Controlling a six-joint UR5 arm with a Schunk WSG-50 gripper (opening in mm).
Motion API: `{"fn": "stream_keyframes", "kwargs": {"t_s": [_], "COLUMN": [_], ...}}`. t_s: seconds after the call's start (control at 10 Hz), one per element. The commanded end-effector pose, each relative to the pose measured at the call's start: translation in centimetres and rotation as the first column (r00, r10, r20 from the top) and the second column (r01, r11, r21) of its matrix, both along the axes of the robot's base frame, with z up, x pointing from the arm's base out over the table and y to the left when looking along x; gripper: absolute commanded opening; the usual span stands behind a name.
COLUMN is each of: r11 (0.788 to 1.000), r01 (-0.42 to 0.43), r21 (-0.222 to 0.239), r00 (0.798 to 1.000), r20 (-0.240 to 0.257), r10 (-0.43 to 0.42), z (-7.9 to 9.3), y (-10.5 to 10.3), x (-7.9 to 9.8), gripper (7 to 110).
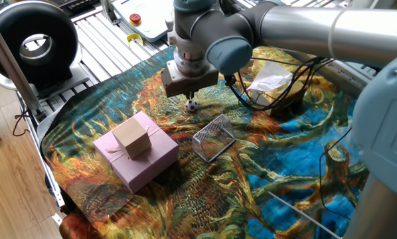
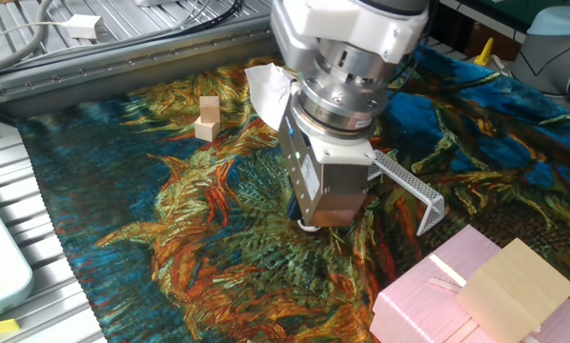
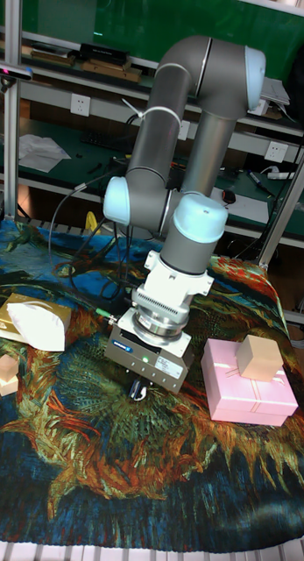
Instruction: Push the soccer ball into the goal
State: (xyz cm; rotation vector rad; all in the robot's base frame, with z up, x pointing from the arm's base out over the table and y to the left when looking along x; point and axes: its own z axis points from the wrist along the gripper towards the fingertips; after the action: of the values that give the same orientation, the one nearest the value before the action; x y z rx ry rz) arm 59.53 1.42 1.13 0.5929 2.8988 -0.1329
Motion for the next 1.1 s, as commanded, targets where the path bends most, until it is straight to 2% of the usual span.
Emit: {"fn": "stream_keyframes", "kwargs": {"t_s": [0.0,1.0], "r11": [1.000,0.998], "r01": [0.029,0.066], "r21": [-0.003,-0.024], "r00": [1.000,0.998], "r20": [0.012,0.009], "r10": [-0.029,-0.066], "z": [-0.2,0.5], "y": [0.1,-0.7], "x": [-1.1,-4.2], "gripper": [7,7]}}
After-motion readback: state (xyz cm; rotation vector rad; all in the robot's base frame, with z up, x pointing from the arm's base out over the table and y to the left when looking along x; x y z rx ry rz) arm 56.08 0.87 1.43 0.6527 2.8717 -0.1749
